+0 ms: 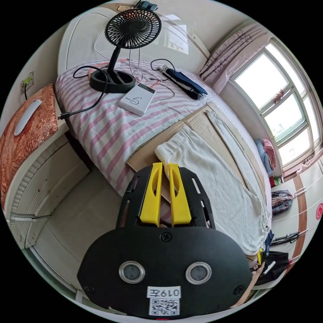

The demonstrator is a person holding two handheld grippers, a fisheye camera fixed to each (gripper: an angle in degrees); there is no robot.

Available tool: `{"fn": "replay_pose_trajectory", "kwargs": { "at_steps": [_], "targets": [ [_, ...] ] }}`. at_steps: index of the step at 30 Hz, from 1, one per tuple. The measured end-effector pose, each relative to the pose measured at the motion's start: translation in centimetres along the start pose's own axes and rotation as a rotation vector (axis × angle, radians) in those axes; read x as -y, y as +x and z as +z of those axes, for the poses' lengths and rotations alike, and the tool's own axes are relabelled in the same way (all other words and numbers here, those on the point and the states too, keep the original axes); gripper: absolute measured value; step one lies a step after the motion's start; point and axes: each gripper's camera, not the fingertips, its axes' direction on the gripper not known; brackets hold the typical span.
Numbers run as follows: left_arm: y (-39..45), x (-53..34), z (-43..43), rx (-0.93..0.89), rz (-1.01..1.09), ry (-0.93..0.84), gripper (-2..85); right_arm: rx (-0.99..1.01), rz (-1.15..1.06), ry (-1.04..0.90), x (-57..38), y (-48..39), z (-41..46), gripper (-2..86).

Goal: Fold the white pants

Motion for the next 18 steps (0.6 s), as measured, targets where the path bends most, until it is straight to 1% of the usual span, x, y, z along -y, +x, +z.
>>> {"fn": "replay_pose_trajectory", "kwargs": {
  "at_steps": [3,5,15,18],
  "targets": [
    [0.6,-0.4,-0.3,0.017,0.012,-0.007,1.2,0.001,-0.002,-0.018,-0.4,-0.3,0.4,2.8],
    [1.0,-0.7,-0.5,0.024,0.016,-0.007,1.3,-0.043,-0.026,-0.001,-0.9,-1.0,-0.2,0.4],
    [2.9,-2.0,-1.9,0.001,0.031,-0.007,1.0,-0.117,-0.059,0.0,-3.7,-2.7,-1.3,-0.7],
    [3.7,-2.1,-2.4,-0.007,0.025,-0.019,0.8,-0.17,-0.098,-0.017,-4.8,-4.1,-1.2,-0.7]
  ]
}}
